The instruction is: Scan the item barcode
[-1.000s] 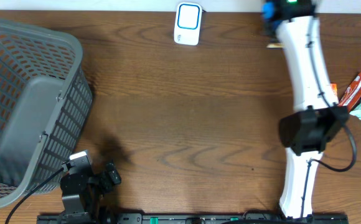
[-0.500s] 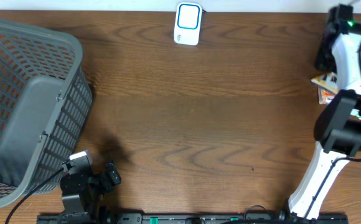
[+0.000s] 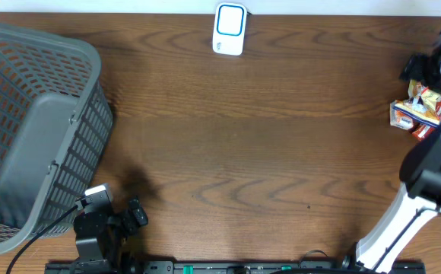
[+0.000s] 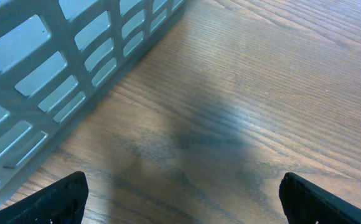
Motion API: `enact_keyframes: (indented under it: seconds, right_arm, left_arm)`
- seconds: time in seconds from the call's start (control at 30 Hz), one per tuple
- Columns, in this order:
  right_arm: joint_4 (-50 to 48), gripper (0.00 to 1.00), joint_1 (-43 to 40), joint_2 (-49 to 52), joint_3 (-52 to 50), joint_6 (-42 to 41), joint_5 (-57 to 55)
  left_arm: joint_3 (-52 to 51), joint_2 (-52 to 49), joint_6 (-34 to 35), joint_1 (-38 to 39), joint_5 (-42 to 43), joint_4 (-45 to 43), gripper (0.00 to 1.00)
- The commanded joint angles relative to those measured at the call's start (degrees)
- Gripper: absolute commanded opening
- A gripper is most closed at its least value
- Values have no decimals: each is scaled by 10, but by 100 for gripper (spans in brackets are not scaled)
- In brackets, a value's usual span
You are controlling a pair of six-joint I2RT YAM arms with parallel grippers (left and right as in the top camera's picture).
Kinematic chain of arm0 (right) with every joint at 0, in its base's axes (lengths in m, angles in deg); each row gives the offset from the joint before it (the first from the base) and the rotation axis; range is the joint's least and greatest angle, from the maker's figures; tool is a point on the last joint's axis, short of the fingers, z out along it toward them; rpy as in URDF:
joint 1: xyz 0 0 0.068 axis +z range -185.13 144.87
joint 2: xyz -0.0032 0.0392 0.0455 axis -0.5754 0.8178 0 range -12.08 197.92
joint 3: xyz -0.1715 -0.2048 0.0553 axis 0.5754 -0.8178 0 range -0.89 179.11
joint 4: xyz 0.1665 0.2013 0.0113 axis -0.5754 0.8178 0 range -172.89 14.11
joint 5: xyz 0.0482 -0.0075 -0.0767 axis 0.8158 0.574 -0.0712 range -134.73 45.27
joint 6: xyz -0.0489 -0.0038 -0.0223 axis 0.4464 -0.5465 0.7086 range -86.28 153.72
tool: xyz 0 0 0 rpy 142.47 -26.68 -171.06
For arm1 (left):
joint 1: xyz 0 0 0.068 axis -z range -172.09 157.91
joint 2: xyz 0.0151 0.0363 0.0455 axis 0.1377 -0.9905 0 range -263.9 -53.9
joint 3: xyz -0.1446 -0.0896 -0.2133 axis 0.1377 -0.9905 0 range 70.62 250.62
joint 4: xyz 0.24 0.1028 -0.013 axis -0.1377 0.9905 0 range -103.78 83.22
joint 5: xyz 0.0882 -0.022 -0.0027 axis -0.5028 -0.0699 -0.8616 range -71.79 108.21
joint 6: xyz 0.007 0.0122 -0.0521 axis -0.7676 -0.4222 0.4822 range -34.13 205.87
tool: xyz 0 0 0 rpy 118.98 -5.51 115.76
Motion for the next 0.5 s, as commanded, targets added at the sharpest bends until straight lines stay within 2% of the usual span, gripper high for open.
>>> enact_keyframes:
  seconds: [0.0, 0.23, 0.47]
  right_arm:
    - [-19, 99, 12, -122, 7, -11, 57]
    - [-112, 99, 16, -308, 7, -10, 179]
    - [-218, 99, 16, -435, 7, -11, 303]
  left_arm:
    - [-11, 1, -12, -3, -5, 25, 98]
    - [-11, 1, -12, -3, -5, 25, 98]
    - [-11, 1, -12, -3, -5, 25, 98]
